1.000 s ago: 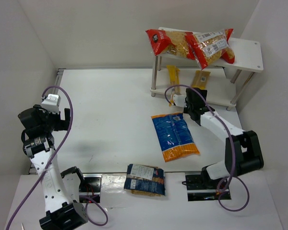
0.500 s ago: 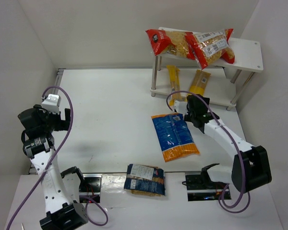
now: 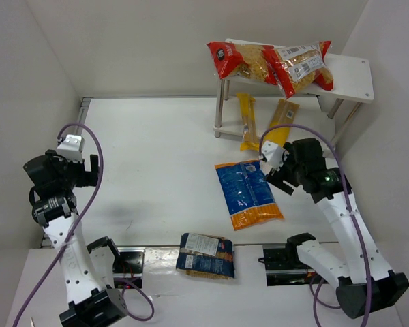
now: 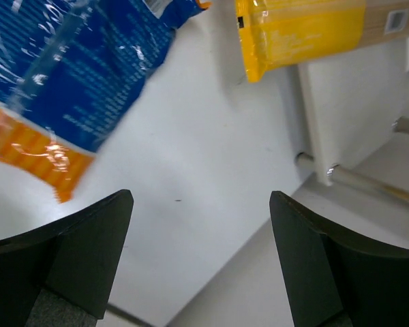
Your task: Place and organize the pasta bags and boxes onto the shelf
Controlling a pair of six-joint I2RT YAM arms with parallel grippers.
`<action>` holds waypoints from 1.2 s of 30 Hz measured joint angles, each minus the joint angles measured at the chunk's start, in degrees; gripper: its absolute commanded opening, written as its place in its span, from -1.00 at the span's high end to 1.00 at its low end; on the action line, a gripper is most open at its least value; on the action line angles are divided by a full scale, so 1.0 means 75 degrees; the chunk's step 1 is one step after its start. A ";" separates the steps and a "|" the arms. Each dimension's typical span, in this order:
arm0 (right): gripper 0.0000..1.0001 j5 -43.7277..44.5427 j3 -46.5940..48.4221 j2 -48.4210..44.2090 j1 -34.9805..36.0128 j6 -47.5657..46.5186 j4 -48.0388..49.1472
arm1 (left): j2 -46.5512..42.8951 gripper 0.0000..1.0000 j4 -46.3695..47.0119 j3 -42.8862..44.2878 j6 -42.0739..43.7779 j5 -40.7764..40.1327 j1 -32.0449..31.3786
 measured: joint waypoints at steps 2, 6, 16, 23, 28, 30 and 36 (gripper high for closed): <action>-0.78 -0.0679 0.0356 -0.0058 -0.0423 0.0469 -0.0530 | 0.0041 -1.00 0.0003 0.0000 0.0000 0.0003 0.0032; -0.78 -0.1743 0.0930 -0.0035 -0.1125 0.1373 -0.1064 | 0.0099 -1.00 -0.0003 0.0000 0.0000 0.0003 0.0067; -0.87 -0.1897 0.1766 0.0548 -0.1856 0.3824 -0.1244 | 0.0172 -1.00 -0.0003 0.0000 0.0000 0.0012 0.0076; -0.87 -0.2130 0.1877 0.0889 -0.2288 0.4642 -0.1224 | 0.0134 -1.00 0.0009 -0.0015 0.0000 0.0020 0.0073; -0.87 -0.2200 0.1874 0.1189 -0.2611 0.4858 -0.1195 | 0.0026 -1.00 0.0017 -0.0055 0.0000 0.0023 0.0067; -0.87 -0.2215 0.1874 0.1180 -0.2702 0.4887 -0.1183 | -0.0012 -1.00 0.0023 -0.0058 0.0000 0.0023 0.0067; -0.89 -0.2235 0.1848 0.1183 -0.2929 0.4948 -0.0997 | -0.0134 -1.00 0.0052 -0.0108 -0.0003 0.0023 0.0064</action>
